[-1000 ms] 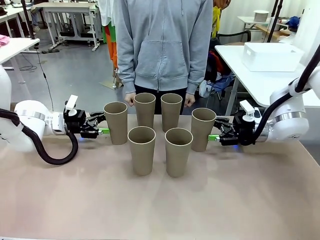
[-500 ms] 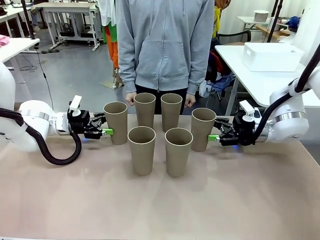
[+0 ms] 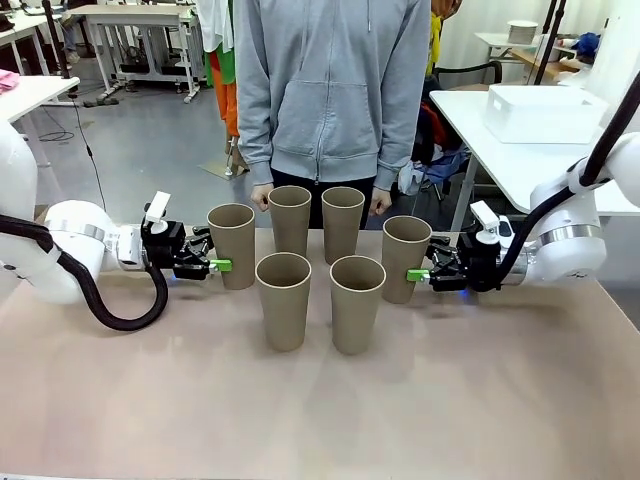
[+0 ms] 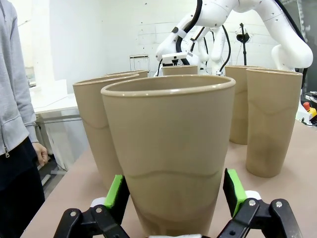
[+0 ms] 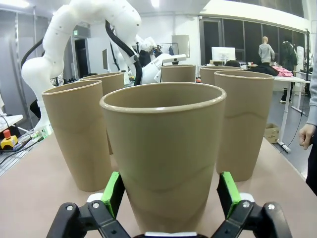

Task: Stack the cups and store them in the basket.
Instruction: Pick up two Reusable plastic cups , one in each hand.

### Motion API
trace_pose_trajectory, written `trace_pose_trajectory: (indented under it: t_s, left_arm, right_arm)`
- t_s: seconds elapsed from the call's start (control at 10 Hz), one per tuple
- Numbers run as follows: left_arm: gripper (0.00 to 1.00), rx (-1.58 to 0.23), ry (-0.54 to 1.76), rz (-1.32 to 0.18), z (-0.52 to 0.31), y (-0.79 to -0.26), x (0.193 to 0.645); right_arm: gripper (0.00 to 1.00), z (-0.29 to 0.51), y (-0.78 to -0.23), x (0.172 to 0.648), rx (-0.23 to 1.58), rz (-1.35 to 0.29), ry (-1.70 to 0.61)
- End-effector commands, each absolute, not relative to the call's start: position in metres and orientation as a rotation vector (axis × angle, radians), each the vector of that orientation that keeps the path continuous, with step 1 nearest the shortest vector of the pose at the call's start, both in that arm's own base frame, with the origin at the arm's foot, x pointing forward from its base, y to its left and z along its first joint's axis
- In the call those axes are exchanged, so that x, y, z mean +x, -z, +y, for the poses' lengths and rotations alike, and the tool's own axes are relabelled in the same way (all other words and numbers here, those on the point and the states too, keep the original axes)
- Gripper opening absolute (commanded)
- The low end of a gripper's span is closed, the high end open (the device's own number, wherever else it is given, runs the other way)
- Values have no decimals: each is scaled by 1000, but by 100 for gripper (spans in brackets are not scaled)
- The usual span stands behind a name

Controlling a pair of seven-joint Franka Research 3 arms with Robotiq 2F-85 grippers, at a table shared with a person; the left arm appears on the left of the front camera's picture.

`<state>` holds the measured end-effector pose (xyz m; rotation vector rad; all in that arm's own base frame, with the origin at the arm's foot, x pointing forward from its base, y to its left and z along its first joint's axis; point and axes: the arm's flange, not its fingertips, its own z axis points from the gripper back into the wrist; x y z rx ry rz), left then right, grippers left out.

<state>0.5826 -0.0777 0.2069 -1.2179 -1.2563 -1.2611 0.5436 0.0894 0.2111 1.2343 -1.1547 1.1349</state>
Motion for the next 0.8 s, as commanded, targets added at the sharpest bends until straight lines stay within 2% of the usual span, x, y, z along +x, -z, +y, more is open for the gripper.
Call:
trace_pose_trajectory:
  t_s: [0.0,0.7]
  left_arm:
    - [100,-1212,1233,-1267,-88,-209,586]
    - [100,-1204,1200,-1289,-101,-216,586]
  right_arm:
    - [100,101,-211,551,1210,-1165,-1116]
    - [100,119,-211,557,1224,-1162,-1106]
